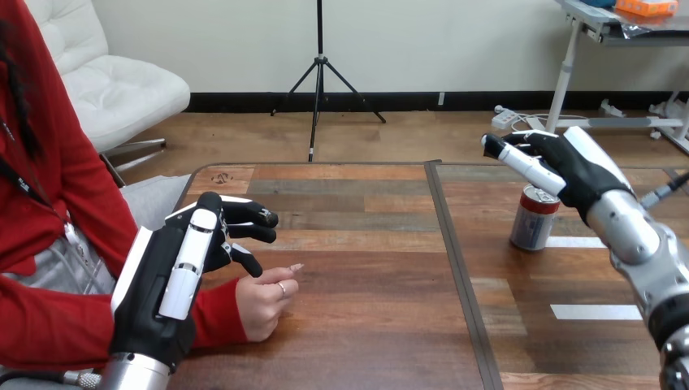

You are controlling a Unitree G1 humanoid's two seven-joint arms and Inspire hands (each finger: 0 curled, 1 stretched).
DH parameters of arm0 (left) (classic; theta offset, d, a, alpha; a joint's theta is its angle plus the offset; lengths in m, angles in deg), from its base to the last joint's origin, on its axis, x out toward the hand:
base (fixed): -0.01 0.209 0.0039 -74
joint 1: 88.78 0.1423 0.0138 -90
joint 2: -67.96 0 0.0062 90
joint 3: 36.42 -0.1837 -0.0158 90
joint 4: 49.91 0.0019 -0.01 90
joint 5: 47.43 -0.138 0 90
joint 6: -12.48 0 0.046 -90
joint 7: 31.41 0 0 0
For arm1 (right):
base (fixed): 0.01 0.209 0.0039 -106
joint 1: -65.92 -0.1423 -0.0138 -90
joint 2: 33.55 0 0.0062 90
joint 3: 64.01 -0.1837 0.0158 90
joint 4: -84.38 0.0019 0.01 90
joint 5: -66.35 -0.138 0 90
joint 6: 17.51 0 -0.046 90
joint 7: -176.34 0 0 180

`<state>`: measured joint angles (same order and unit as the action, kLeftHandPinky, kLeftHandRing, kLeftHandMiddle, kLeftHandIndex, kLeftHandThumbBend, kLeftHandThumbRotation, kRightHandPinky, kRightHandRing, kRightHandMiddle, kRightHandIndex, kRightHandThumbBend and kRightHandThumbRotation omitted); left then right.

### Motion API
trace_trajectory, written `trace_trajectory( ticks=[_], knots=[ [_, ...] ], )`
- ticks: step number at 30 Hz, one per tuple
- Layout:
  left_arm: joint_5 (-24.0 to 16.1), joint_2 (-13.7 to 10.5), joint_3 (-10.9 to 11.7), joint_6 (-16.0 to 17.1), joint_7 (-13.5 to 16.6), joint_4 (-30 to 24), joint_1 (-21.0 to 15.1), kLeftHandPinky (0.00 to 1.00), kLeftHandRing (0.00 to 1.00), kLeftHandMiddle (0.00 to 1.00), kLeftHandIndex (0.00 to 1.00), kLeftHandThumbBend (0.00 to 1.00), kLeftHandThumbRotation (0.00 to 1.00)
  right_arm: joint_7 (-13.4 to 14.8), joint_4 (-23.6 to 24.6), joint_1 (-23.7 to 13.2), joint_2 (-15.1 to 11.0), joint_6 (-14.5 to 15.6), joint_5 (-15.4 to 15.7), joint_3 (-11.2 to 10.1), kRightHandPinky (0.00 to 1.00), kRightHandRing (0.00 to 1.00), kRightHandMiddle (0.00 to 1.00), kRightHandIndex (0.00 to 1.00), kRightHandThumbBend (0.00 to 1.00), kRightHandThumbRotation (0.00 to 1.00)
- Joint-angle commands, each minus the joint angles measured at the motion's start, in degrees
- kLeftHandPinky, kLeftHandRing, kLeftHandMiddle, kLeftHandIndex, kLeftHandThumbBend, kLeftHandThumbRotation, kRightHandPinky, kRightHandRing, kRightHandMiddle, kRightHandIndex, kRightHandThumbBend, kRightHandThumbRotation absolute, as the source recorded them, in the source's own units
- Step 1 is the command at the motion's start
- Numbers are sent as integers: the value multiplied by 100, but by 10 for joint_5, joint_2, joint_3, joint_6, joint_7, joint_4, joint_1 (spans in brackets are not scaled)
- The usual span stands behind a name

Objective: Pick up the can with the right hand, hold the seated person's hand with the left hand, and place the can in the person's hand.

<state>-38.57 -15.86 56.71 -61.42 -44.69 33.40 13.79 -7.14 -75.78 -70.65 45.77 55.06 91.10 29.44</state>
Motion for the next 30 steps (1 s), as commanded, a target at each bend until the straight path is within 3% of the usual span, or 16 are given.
trace_trajectory(
  ticks=[1,13,24,30],
  knots=[
    [6,-1,10,12,0,-22,-39,37,60,61,53,23,100,31,-20,-117,-24,11,22,27,72,80,83,83,81,100],
    [7,-3,11,16,-3,-22,-38,37,60,61,53,20,100,37,-39,-128,-21,38,59,67,72,81,83,83,86,100],
    [10,-3,13,14,-4,-26,-34,37,60,60,53,17,100,29,-54,-130,-15,86,95,110,83,90,90,89,87,100],
    [9,-4,14,9,-3,-32,-30,37,60,60,53,15,100,20,-59,-124,-12,107,104,125,84,90,90,87,85,100]
  ],
)
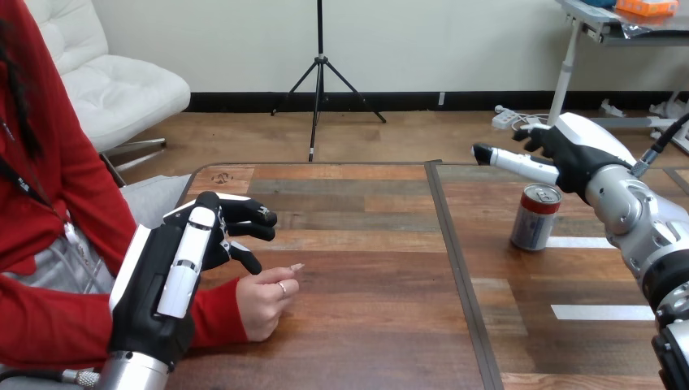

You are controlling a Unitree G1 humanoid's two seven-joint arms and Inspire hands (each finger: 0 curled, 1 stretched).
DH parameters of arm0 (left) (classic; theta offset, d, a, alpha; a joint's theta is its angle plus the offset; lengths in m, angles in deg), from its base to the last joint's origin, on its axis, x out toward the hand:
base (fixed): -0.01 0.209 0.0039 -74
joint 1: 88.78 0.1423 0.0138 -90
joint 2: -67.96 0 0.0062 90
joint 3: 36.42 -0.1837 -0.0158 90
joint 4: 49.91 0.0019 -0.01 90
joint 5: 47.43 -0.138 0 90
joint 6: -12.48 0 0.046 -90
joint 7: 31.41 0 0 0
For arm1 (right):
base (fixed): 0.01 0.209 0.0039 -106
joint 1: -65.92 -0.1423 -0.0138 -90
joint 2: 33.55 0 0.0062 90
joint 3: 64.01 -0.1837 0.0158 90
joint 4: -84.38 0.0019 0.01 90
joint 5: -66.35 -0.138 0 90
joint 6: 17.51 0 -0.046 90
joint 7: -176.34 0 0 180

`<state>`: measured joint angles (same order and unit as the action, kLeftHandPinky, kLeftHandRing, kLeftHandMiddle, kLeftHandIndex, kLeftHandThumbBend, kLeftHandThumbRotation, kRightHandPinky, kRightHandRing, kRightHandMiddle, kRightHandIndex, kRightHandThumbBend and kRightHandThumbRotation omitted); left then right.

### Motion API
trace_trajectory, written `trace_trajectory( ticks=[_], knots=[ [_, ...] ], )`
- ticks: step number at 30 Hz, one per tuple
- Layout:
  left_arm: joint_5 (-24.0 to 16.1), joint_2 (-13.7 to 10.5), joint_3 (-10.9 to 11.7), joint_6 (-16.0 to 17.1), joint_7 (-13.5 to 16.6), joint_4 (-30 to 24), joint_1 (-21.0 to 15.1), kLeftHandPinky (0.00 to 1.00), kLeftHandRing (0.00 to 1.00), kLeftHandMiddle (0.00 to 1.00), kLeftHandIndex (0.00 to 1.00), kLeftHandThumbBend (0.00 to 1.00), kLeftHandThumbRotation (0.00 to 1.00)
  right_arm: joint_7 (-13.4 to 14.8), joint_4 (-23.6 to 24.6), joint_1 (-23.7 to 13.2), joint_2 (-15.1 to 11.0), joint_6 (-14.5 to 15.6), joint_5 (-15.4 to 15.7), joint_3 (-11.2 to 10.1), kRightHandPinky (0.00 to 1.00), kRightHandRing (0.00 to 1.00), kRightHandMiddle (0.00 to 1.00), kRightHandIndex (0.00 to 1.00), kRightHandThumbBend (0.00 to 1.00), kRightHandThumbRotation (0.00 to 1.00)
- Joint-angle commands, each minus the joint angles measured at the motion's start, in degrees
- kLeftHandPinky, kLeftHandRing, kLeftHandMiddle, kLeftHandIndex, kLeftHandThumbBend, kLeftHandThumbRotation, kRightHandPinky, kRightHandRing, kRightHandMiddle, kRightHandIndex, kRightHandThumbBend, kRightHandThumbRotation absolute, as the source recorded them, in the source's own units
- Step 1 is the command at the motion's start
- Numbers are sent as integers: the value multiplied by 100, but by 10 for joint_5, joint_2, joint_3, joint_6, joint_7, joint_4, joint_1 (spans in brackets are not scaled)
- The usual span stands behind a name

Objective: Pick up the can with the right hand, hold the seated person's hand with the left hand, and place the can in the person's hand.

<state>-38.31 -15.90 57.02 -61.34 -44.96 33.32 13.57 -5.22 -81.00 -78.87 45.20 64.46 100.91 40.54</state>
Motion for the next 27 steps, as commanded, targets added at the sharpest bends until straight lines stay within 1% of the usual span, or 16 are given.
trace_trajectory(
  ticks=[1,3,5,8,11,14,17,20,22,25,27],
  knots=[
    [7,-3,11,8,0,-32,-27,37,60,60,53,15,100,0,-7,-41,-6,16,6,15,84,91,91,88,86,100],
    [7,-3,11,8,0,-32,-26,37,59,60,53,15,100,-4,-9,-40,-4,25,4,17,85,91,91,88,87,100],
    [7,-2,11,8,0,-33,-25,37,59,60,53,16,100,-9,-10,-39,-3,34,2,18,82,90,90,88,92,100],
    [6,-1,12,12,2,-32,-24,38,59,60,53,15,100,-17,-11,-36,-3,35,0,21,81,90,89,87,94,100],
    [9,-2,12,9,0,-36,-23,38,59,60,52,14,100,-23,-12,-34,-2,48,3,26,80,90,89,87,97,100],
    [8,-2,13,12,0,-31,-23,38,59,59,52,13,100,-34,-13,-31,0,60,-3,24,82,91,89,88,98,100],
    [8,-2,13,15,-1,-29,-23,38,58,59,51,12,100,-39,-12,-28,0,64,-8,24,82,91,89,88,99,100],
    [8,-1,14,17,-2,-28,-22,38,58,58,51,13,100,-45,-11,-25,-1,65,-10,24,78,89,88,88,96,100],
    [5,0,14,14,2,-31,-21,38,58,58,51,12,100,-48,-11,-24,-1,67,-12,24,79,89,89,88,95,100],
    [7,-1,14,19,-1,-29,-22,39,58,58,50,12,100,-47,-12,-21,-1,69,-9,28,79,88,90,89,95,100],
    [8,1,13,17,0,-31,-21,39,58,57,50,11,100,-52,-11,-20,-1,71,-11,26,80,88,90,89,94,100]
  ],
)
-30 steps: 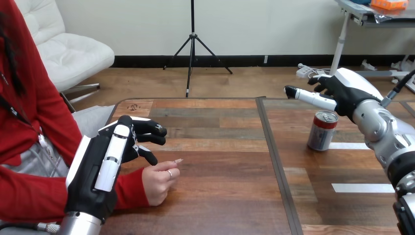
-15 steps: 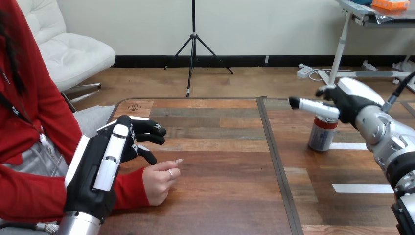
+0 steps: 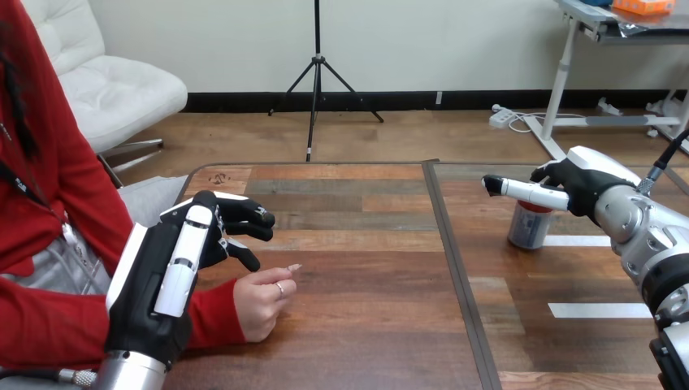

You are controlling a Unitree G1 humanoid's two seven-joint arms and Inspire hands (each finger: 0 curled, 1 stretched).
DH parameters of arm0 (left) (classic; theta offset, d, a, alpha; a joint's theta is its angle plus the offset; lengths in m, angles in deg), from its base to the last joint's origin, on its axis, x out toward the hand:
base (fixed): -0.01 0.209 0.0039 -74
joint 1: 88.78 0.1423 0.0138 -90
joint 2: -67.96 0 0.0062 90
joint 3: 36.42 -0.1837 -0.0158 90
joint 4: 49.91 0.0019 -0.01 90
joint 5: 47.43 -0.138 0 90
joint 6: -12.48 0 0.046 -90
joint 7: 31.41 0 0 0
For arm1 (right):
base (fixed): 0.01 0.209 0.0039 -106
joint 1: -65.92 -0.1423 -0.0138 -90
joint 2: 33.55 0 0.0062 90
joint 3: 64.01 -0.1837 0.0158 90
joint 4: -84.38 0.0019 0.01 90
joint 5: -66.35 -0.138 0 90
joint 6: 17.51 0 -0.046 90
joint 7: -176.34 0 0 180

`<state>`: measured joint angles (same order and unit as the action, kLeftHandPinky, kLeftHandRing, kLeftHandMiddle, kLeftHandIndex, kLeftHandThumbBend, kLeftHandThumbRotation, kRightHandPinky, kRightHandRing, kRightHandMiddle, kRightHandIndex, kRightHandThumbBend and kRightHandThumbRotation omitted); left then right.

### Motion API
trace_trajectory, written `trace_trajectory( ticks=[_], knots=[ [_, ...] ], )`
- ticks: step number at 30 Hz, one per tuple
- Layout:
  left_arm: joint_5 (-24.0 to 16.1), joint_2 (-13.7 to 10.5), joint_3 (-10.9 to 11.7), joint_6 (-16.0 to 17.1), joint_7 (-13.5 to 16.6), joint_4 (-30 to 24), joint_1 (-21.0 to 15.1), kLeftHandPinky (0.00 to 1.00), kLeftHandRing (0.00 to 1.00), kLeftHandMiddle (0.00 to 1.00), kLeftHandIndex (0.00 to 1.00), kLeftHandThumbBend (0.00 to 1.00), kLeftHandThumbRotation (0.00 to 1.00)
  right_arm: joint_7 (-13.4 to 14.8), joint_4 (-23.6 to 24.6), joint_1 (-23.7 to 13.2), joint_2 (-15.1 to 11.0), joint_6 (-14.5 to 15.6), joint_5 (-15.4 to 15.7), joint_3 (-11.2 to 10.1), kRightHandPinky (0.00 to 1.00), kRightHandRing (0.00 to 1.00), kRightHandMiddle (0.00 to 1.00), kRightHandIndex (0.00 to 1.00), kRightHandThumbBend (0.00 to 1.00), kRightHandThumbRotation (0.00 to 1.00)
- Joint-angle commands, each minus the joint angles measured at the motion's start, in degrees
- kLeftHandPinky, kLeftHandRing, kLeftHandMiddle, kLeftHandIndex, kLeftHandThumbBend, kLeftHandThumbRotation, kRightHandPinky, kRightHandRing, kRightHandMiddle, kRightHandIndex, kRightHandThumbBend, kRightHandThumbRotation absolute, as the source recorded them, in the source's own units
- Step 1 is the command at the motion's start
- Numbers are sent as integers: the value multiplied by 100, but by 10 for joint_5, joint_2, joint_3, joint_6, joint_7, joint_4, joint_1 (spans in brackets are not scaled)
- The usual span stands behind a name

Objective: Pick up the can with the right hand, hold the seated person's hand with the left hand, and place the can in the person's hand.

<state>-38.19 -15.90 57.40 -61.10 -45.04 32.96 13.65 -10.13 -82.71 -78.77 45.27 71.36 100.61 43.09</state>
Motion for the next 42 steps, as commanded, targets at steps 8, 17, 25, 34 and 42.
trace_trajectory(
  ticks=[8,17,25,34,42],
  knots=[
    [7,0,9,18,-1,-27,-21,39,57,57,50,9,100,-9,5,-18,-3,4,-11,2,82,88,90,90,93,100],
    [8,0,9,22,-4,-25,-20,39,57,56,49,7,100,-6,7,-15,-5,2,-6,8,69,79,80,79,95,100],
    [5,0,10,26,-4,-22,-22,40,57,56,48,8,100,-5,8,-14,-7,-3,-4,11,71,77,78,76,95,100],
    [1,-1,9,21,-2,-26,-22,43,57,55,49,10,100,0,9,-13,-10,-15,-5,12,69,75,76,73,94,100],
    [-3,-2,9,18,0,-26,-22,44,57,55,48,11,100,7,10,-14,-12,-23,-5,12,65,70,72,68,95,100]
  ],
)
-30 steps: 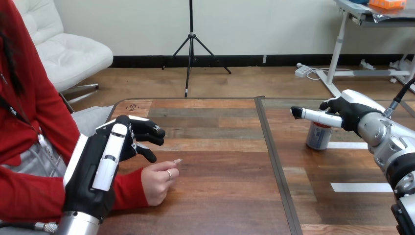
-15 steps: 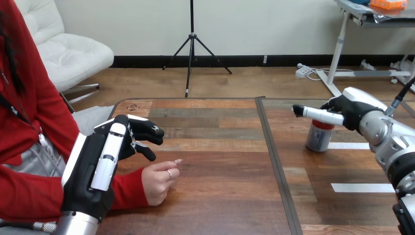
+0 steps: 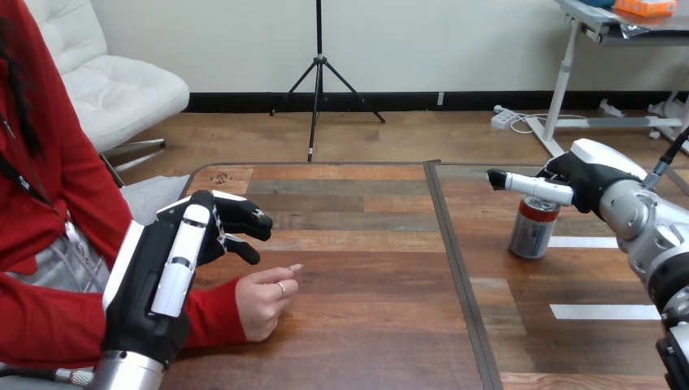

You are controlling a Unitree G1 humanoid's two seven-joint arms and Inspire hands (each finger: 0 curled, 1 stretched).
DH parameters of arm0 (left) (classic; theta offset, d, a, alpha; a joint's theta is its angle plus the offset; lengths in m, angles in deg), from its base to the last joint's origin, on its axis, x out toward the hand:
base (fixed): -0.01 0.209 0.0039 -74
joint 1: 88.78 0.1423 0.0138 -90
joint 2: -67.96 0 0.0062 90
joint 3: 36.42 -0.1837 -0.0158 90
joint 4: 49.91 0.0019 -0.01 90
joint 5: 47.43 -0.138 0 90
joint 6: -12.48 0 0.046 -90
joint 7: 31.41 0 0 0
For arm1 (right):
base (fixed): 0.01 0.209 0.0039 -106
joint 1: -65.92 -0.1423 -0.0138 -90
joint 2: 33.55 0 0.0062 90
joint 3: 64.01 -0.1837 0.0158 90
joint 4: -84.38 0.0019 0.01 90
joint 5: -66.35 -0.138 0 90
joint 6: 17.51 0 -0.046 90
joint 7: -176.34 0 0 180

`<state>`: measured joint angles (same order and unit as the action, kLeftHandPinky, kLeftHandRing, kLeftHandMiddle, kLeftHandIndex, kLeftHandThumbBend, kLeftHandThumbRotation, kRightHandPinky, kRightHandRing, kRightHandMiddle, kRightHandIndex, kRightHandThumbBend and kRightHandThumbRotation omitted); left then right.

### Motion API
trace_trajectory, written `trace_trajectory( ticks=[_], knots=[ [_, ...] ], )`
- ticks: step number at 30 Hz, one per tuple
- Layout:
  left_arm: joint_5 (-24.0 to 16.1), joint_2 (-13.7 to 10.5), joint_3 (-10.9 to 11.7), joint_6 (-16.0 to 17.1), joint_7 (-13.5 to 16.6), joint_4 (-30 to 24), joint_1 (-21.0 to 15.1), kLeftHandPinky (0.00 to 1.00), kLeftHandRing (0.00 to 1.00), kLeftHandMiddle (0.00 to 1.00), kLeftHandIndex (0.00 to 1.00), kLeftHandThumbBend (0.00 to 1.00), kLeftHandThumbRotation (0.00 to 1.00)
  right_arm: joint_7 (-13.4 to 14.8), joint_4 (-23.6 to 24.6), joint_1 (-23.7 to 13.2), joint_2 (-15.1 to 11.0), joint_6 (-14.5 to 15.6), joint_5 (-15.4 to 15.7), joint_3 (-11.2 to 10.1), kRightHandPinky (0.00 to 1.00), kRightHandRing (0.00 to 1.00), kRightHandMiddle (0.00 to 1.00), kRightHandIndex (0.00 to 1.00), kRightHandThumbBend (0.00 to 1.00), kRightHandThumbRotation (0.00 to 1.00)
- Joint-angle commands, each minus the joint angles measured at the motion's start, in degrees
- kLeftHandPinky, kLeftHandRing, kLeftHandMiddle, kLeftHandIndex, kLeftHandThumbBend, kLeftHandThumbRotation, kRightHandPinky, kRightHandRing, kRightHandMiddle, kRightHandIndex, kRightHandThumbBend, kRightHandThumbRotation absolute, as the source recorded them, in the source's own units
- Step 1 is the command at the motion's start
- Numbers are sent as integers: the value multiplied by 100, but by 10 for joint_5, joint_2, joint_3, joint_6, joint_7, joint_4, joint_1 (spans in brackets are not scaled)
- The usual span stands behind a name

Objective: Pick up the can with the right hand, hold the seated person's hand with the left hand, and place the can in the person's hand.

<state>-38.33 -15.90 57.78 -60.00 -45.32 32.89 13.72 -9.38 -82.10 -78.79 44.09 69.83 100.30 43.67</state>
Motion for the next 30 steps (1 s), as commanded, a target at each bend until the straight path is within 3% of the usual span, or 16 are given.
trace_trajectory(
  ticks=[1,17,30],
  knots=[
    [-2,-2,5,7,2,-26,-23,44,57,55,48,11,100,1,4,-14,0,-9,-1,7,65,69,72,68,95,100],
    [1,-3,4,11,-1,-18,-29,44,57,54,49,10,100,32,7,-22,0,-11,-4,4,53,53,55,55,95,100],
    [6,-2,3,11,-6,-12,-39,43,55,53,48,11,100,50,10,-30,-3,-21,-1,7,52,50,52,50,94,100]
  ],
)
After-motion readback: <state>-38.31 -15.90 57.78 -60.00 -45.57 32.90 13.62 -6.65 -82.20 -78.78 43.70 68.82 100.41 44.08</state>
